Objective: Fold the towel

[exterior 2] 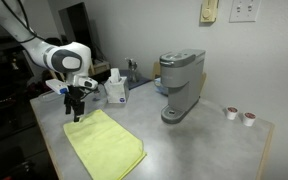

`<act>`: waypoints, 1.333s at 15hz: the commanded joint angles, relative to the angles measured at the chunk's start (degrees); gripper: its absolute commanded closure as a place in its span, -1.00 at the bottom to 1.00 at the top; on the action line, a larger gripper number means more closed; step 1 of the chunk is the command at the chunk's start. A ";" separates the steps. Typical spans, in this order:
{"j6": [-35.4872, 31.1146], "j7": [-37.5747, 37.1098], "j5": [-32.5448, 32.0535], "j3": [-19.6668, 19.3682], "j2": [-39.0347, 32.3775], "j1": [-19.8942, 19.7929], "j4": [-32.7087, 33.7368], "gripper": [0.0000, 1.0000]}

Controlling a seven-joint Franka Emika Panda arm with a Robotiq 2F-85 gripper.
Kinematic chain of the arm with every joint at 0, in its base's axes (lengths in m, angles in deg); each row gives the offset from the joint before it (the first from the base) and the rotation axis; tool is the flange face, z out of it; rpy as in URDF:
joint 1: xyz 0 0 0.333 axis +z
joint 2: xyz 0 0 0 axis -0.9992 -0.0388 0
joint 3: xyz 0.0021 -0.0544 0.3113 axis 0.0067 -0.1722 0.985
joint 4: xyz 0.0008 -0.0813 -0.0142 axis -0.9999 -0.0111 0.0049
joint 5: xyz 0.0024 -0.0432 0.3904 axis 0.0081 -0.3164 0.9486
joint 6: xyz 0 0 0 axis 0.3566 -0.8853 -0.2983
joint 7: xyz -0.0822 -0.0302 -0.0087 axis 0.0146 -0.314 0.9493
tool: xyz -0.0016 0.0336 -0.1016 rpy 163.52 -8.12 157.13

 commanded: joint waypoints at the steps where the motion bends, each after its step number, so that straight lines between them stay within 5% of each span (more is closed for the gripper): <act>1: -0.99 -1.47 0.08 -0.74 -0.94 0.86 0.27 -1.00; 19: -5.19 -5.16 -0.26 -1.86 -5.36 1.71 1.95 -0.99; 20: -5.19 -5.08 -0.35 -1.89 -5.62 1.74 2.12 -0.68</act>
